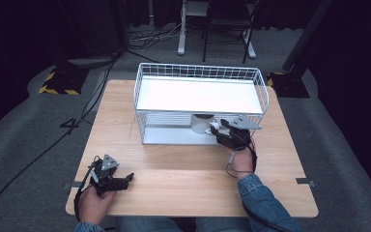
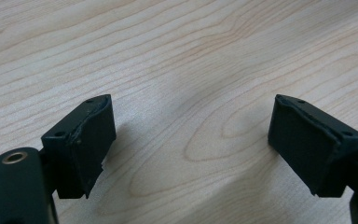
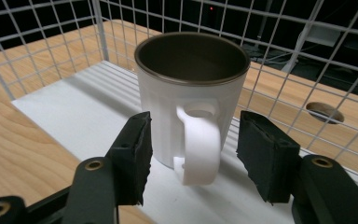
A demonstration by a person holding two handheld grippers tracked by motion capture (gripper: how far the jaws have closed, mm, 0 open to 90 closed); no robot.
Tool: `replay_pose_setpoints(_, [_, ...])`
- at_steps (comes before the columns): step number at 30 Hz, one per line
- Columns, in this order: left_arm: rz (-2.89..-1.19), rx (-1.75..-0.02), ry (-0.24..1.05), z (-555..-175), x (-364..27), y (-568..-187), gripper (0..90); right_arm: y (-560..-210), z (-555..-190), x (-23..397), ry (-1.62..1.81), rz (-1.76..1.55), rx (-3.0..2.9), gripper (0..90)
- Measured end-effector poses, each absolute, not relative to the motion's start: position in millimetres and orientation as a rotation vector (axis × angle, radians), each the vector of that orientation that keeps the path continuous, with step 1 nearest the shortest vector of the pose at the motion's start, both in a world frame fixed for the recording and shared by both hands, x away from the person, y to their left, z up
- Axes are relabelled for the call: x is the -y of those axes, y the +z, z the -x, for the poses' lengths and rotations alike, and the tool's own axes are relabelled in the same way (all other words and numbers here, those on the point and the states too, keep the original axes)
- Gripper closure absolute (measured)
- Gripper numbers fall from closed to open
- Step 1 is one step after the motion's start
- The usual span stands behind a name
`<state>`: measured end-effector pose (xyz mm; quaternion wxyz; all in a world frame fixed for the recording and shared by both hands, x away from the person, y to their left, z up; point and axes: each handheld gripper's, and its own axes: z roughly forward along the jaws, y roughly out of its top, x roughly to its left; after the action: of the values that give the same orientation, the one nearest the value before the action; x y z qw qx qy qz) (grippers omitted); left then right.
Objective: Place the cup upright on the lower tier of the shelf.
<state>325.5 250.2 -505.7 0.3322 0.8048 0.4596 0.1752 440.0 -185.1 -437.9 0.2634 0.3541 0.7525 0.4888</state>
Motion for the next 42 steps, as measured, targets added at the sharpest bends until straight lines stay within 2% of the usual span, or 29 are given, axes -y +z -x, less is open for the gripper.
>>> replay_pose_setpoints(14, [-2.107,-1.198,0.458,-325,-251,-505,15.3,-409,-395,232,1.382,-0.955,-2.043,44.5])
replay_pose_setpoints(21, [-2.108,-1.199,0.456,-325,-251,-505,15.3,-403,-378,259,1.363,-1.01,-2.065,39.1])
replay_pose_setpoints(33, [-2.101,-1.203,0.459,-326,-250,-506,15.2,-407,-356,302,1.267,-1.112,-2.105,34.3])
replay_pose_setpoints(42, [-2.101,-1.203,0.459,-326,-250,-506,15.2,-428,-347,330,1.16,-1.18,-2.135,29.2])
